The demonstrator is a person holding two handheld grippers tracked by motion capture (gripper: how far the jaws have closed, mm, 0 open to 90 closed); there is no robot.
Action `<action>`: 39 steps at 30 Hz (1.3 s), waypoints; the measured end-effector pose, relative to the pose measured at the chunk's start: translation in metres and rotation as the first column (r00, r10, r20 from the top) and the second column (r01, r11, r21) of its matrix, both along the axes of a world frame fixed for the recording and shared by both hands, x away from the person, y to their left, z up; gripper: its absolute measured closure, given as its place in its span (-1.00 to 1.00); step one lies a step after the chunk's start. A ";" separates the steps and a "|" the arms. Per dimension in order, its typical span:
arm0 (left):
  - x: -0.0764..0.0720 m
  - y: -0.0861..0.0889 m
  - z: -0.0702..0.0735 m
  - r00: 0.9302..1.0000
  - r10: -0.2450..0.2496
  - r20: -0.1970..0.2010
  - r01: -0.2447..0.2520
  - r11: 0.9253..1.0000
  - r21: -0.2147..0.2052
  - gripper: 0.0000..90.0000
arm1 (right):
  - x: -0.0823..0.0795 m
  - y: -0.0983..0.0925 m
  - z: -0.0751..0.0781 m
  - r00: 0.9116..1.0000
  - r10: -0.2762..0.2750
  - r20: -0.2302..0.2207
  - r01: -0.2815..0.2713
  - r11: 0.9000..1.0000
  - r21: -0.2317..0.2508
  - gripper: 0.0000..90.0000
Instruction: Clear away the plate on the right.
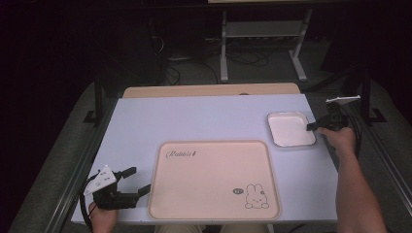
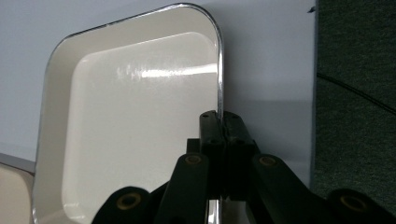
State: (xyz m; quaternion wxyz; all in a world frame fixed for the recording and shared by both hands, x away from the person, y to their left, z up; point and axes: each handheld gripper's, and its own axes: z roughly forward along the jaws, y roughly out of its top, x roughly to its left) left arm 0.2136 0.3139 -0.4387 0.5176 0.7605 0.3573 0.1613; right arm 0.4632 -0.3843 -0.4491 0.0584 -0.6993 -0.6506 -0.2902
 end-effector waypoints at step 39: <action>-0.003 0.001 0.003 1.000 -0.024 0.009 0.024 0.999 -0.042 -0.69 | -0.092 -0.032 0.028 0.982 -0.157 0.100 0.139 0.976 0.166 0.96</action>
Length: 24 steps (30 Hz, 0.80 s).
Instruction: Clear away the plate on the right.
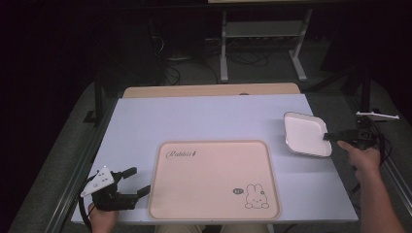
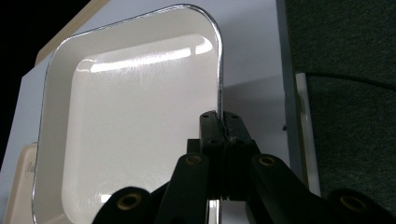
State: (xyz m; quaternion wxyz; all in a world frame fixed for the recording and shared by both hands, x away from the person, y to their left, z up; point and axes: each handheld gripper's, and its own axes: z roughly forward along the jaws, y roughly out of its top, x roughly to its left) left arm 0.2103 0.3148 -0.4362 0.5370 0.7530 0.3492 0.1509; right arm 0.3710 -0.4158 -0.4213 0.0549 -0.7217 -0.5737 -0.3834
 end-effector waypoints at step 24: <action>-0.003 0.002 0.001 1.000 0.019 0.006 -0.019 1.000 -0.002 -0.69 | -0.067 0.013 0.018 0.994 0.016 0.105 -0.032 0.988 0.154 0.96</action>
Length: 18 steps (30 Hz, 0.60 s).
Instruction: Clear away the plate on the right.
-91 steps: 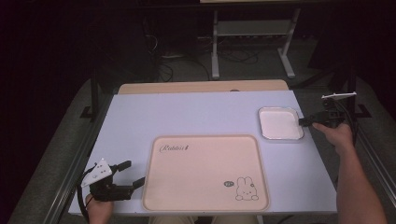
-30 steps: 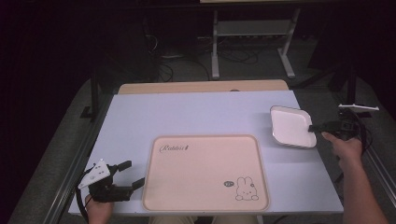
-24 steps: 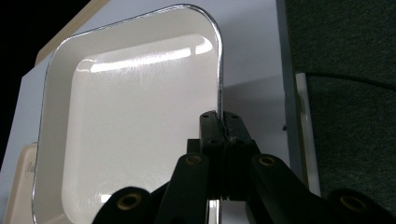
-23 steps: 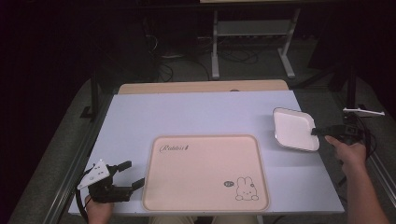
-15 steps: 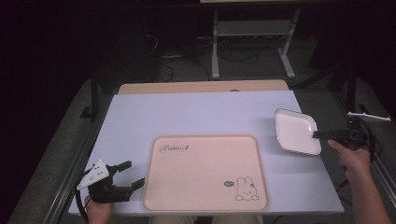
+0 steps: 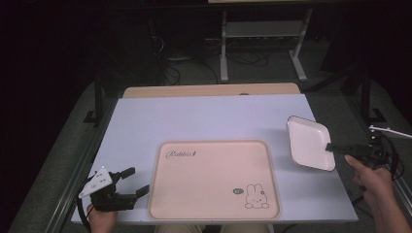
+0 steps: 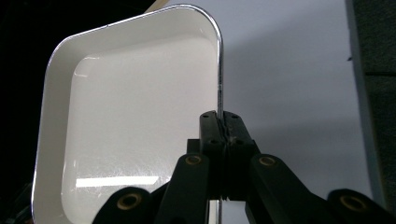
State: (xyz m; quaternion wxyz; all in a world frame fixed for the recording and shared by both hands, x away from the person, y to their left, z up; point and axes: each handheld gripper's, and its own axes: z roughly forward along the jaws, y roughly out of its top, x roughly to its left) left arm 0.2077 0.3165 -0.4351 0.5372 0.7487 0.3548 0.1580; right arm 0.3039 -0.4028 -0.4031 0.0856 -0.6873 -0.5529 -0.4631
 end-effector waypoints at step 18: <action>0.000 0.001 0.000 1.000 0.001 0.005 -0.001 1.000 -0.011 -0.69 | -0.030 0.033 0.033 0.998 0.035 0.054 -0.036 0.999 0.019 0.96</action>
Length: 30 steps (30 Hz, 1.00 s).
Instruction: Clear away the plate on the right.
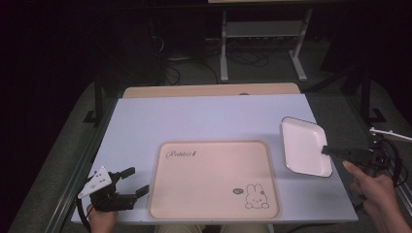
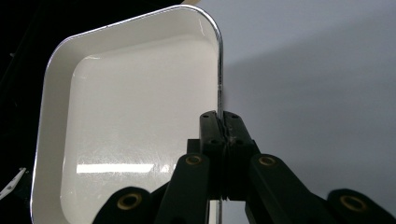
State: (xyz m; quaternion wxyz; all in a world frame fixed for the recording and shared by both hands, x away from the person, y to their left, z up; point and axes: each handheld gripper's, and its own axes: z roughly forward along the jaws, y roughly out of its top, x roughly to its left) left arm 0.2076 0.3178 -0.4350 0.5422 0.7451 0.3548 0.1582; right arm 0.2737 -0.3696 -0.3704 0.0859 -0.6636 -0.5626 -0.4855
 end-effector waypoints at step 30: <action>0.000 0.002 0.000 1.000 0.001 0.002 -0.001 1.000 -0.013 -0.69 | -0.007 0.112 0.039 0.979 0.168 0.113 -0.179 0.980 0.091 0.96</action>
